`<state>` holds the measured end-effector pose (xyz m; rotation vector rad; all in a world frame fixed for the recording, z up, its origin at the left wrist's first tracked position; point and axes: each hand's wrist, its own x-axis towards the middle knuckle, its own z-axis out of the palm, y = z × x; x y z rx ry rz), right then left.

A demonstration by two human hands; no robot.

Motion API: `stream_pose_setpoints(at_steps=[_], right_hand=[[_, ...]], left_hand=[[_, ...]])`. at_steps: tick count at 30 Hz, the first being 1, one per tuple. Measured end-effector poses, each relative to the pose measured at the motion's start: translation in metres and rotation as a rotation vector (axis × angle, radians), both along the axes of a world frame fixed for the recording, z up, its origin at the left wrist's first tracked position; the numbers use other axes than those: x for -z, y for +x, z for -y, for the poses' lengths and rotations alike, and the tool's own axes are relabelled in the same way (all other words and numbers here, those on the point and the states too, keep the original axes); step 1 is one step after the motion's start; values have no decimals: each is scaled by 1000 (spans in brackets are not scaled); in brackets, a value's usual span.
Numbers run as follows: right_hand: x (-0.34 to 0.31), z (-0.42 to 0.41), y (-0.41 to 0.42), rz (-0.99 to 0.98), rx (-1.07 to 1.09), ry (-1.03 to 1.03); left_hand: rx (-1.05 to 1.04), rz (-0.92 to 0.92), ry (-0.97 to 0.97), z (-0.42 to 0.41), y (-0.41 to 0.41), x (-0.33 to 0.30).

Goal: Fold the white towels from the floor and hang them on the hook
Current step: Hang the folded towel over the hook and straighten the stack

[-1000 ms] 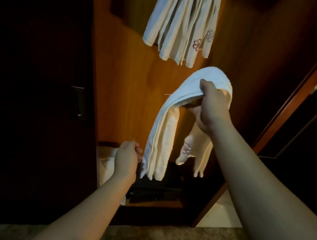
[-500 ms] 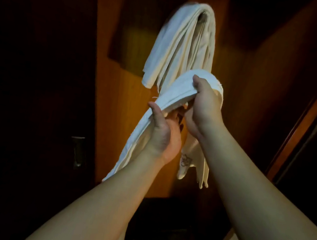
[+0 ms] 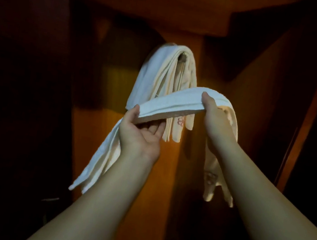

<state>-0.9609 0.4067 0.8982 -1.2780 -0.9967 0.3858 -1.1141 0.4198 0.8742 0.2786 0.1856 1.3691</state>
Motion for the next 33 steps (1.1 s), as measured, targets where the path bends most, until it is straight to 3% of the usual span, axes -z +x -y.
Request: stream_pose_setpoints(at_steps=[4, 7, 12, 17, 21, 24, 27, 30, 33], right_hand=[[-25, -21, 17, 160, 21, 57], [-49, -40, 22, 216, 0, 122], [-95, -77, 42, 272, -75, 194], [-141, -107, 78, 432, -305, 159], [-157, -139, 114, 409, -552, 62], [-161, -164, 136, 474, -583, 80], [-169, -188, 153, 384, -586, 96], [-179, -219, 164, 304, -593, 102], [-188, -252, 167, 312, -562, 62]], left_hand=[[111, 112, 53, -18, 8, -22], [106, 22, 151, -39, 20, -37], [-136, -233, 271, -78, 35, -80], [-398, -344, 349, -115, 33, -128], [-457, -458, 393, -148, 32, -156], [-481, -532, 361, -174, 29, -172], [-573, -610, 332, -203, 24, -184], [-550, -703, 463, -227, 27, -191], [-446, -984, 648, -250, 29, -192]])
